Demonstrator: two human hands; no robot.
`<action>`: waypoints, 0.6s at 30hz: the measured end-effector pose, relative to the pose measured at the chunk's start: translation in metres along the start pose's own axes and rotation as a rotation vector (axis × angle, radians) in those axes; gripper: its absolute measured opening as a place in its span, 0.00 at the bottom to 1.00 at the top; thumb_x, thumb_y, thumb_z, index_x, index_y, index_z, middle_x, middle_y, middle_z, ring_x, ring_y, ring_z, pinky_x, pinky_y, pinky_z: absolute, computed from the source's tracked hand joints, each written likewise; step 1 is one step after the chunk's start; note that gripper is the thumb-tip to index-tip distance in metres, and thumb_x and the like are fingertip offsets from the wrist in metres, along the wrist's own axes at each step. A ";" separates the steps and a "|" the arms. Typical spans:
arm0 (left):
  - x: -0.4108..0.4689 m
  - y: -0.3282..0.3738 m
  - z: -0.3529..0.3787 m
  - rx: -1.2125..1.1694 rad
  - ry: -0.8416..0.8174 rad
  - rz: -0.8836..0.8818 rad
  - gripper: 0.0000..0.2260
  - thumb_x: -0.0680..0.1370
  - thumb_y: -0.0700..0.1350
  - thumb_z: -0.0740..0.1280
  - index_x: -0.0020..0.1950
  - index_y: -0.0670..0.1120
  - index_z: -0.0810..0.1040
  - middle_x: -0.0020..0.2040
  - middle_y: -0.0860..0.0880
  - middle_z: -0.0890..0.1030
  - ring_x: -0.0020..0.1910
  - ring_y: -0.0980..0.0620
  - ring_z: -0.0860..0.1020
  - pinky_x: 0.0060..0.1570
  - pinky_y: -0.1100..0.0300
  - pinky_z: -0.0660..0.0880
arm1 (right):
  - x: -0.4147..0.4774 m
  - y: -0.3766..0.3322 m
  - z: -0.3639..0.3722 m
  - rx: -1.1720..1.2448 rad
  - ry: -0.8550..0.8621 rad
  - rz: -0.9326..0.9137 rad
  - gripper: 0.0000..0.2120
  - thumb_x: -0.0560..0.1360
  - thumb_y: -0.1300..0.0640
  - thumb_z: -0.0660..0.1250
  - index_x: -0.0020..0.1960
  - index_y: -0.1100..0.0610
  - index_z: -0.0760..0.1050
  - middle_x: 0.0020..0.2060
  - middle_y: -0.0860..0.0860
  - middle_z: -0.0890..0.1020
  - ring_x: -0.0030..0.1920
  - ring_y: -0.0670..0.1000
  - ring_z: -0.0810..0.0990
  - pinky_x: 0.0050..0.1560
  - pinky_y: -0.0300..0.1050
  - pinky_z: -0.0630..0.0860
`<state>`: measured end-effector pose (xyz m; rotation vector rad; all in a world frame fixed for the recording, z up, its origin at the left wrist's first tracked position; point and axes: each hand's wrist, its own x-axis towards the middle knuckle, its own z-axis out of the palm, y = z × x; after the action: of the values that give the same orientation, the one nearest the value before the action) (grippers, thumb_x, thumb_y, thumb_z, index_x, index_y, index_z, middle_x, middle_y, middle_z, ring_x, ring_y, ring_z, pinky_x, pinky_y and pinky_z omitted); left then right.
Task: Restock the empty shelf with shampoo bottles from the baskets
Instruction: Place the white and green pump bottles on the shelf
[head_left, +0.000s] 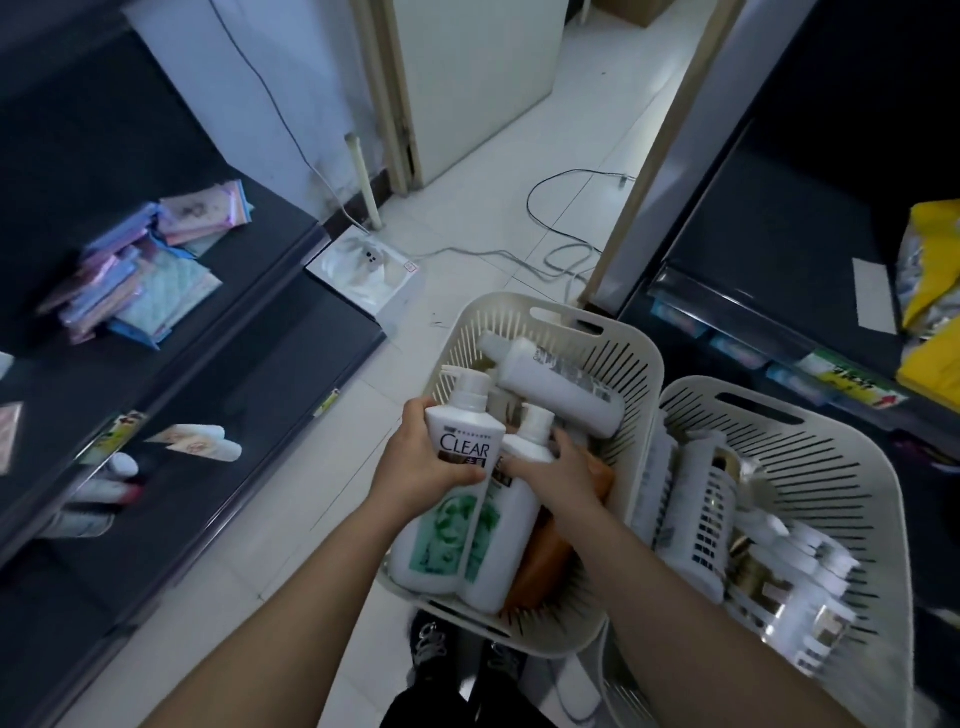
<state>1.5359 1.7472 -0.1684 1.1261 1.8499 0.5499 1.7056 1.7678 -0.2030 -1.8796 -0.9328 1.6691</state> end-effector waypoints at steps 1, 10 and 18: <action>-0.002 0.001 -0.001 -0.016 -0.001 -0.006 0.36 0.60 0.44 0.81 0.61 0.52 0.64 0.49 0.54 0.77 0.48 0.52 0.79 0.46 0.54 0.77 | -0.001 0.002 -0.003 0.033 0.014 0.013 0.32 0.68 0.61 0.77 0.69 0.52 0.68 0.57 0.49 0.77 0.52 0.50 0.77 0.47 0.42 0.75; -0.018 0.008 -0.010 -0.175 -0.014 -0.064 0.32 0.59 0.37 0.81 0.57 0.48 0.71 0.48 0.51 0.80 0.46 0.53 0.80 0.41 0.56 0.79 | -0.016 0.009 -0.023 0.204 0.022 0.052 0.31 0.67 0.69 0.73 0.65 0.50 0.68 0.55 0.52 0.78 0.50 0.52 0.79 0.42 0.46 0.77; -0.058 0.007 -0.007 -0.321 0.162 -0.005 0.36 0.56 0.40 0.82 0.58 0.51 0.68 0.50 0.51 0.79 0.49 0.53 0.79 0.46 0.51 0.78 | -0.040 -0.015 -0.032 0.015 -0.122 -0.153 0.33 0.56 0.63 0.79 0.57 0.47 0.76 0.55 0.50 0.81 0.56 0.54 0.80 0.55 0.58 0.80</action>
<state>1.5451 1.7005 -0.1339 0.8828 1.8186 0.9217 1.7326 1.7513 -0.1599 -1.6668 -1.0806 1.7075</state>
